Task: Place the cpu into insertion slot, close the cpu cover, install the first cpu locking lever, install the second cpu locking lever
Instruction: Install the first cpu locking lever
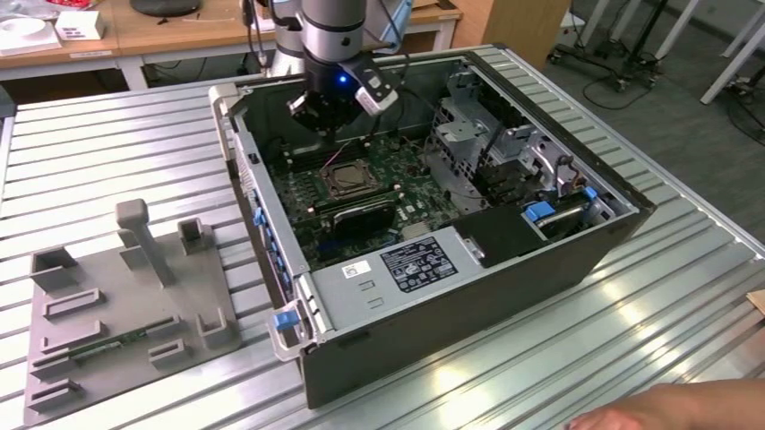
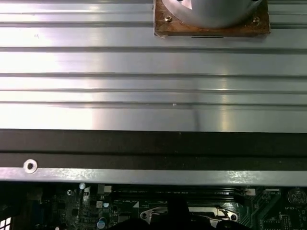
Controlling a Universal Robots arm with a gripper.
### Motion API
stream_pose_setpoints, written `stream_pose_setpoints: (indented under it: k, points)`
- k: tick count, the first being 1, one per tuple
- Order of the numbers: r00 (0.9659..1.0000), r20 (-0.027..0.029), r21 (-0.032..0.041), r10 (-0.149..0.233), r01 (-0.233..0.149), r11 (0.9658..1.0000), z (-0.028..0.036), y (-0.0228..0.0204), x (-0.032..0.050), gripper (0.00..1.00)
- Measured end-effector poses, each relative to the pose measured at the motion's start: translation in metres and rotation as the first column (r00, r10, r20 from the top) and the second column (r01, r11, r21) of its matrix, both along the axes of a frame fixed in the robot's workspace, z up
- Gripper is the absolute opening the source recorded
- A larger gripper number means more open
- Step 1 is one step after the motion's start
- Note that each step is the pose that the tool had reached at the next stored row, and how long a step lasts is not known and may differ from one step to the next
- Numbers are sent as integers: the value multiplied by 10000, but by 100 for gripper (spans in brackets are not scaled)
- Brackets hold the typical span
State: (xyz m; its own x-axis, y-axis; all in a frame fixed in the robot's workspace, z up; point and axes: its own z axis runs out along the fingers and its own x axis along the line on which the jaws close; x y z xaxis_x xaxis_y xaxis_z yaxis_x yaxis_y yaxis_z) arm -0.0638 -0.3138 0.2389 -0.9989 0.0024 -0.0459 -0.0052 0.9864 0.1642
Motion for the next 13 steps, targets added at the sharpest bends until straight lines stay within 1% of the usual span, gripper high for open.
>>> stream_pose_setpoints:
  k: [4,13]
  points:
    - [10000,1,-29,-12,12,10000,-19,3,11,10]
    - [10000,0,-32,-26,26,10000,-75,3,19,10]
